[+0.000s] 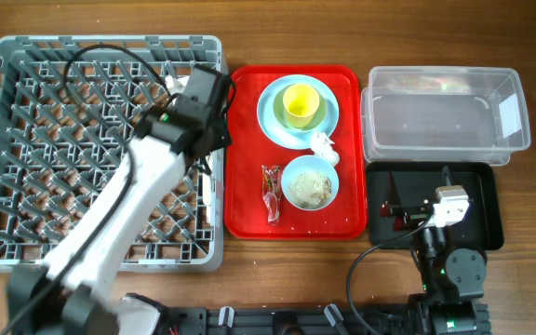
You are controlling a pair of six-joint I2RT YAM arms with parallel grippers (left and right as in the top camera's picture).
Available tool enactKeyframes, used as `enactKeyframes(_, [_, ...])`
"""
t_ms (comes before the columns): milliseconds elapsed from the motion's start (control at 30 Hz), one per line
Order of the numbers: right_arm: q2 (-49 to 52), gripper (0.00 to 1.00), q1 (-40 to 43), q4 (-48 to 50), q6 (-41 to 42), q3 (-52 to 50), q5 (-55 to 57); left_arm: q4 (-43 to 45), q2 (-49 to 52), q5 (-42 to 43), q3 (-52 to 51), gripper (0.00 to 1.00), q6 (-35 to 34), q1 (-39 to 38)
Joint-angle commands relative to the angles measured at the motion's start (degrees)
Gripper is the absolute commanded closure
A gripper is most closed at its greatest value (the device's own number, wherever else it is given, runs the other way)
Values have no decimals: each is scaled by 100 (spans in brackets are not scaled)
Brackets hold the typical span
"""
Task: Sort waste into correct bins and load items into the dishwasher rack
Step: 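Carry the spoon with the left gripper and drop it into the rack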
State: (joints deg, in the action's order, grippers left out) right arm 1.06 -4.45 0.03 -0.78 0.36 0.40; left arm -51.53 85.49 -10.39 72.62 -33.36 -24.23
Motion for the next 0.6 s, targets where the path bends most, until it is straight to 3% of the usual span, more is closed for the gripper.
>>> enactKeyframes(0, [-11, 0, -20, 33, -57, -7, -50, -245, -621, 1246, 59, 74, -9, -369])
enactKeyframes(133, [-11, 0, -20, 33, -59, -7, -50, -881, -743, 1141, 59, 66, -13, -507])
enactKeyframes(167, [-9, 0, -20, 33, -57, -7, -50, -1005, -752, 1139, 59, 59, -13, -472])
enactKeyframes(200, [-11, 0, -20, 33, -57, -7, -50, -1198, -772, 1139, 59, 41, -11, -402])
enactKeyframes(233, [-11, 0, -20, 33, -59, -7, -52, -1255, -772, 1139, 59, 0, -11, -385])
enactKeyframes(433, [-11, 0, -20, 39, -50, -7, -52, -1364, -861, 1067, 181, 0, 160, -297])
enactKeyframes(567, [-11, 0, -20, 166, -28, -7, -70, -1648, -1687, 1058, 809, 0, 70, 391])
